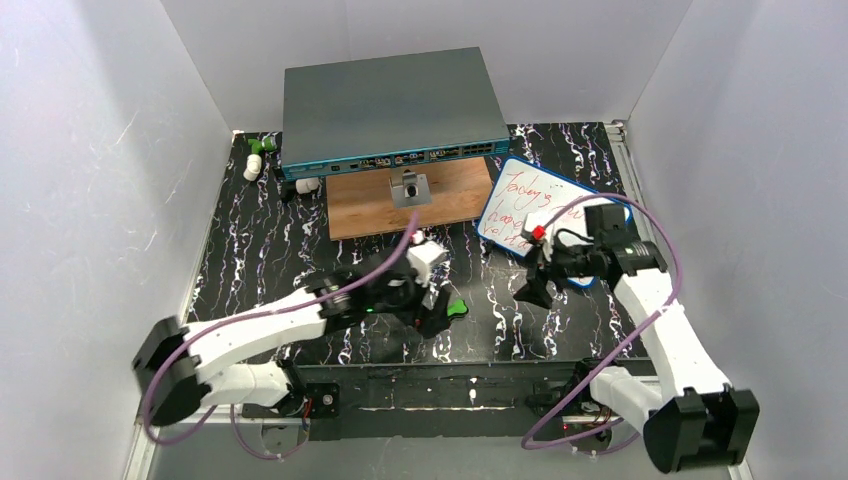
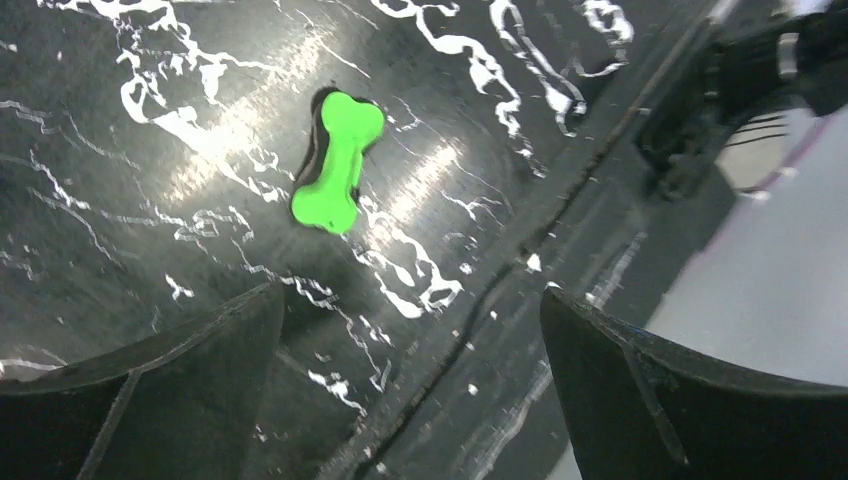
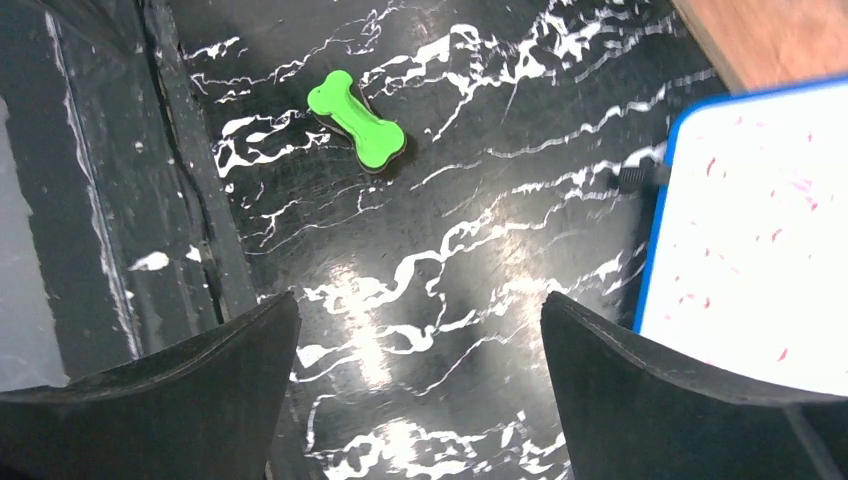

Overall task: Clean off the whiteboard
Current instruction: Pick up the whiteboard eraser from the center of the board.

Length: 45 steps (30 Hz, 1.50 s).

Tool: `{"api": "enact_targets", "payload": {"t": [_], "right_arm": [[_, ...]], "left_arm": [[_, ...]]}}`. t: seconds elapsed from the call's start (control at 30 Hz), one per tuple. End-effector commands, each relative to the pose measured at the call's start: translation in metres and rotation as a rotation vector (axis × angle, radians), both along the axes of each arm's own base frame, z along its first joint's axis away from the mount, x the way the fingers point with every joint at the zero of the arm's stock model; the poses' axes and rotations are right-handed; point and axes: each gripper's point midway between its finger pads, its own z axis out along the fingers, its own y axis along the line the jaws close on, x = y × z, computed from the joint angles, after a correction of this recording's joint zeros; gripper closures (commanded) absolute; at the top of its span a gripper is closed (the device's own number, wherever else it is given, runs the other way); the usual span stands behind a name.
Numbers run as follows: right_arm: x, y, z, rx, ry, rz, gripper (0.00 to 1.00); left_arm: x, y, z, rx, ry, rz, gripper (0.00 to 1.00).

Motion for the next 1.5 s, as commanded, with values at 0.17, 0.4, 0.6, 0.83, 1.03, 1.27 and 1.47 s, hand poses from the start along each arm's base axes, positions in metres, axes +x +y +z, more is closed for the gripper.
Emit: {"api": "enact_targets", "payload": {"t": [0.17,0.4,0.6,0.83,1.03,1.27,1.47], "right_arm": [[0.0,-0.034,0.014,0.171,0.097,-0.229,0.06],[0.007,-0.047,0.025,0.21,0.108,-0.3,0.07],[0.008,-0.048,0.023,0.207,0.108,-0.305,0.08],[0.009,-0.049,0.022,0.206,0.113,-0.307,0.08],[0.009,-0.05,0.022,0.208,0.116,-0.312,0.08],[0.009,-0.05,0.021,0.208,0.119,-0.314,0.08],[0.011,-0.053,0.021,0.205,0.111,-0.328,0.08]], "left_arm": [[0.057,-0.038,-0.05,0.389,-0.123,-0.017,0.0],[0.057,-0.056,-0.074,0.449,-0.077,-0.057,0.08],[0.048,-0.055,-0.09,0.483,-0.036,-0.075,0.23],[0.047,-0.058,-0.102,0.514,-0.02,-0.086,0.44],[0.047,-0.056,-0.11,0.542,-0.006,-0.089,0.53],[0.045,-0.059,-0.117,0.546,0.015,-0.1,0.74],[0.044,-0.062,-0.092,0.455,-0.022,-0.085,1.0]]}}
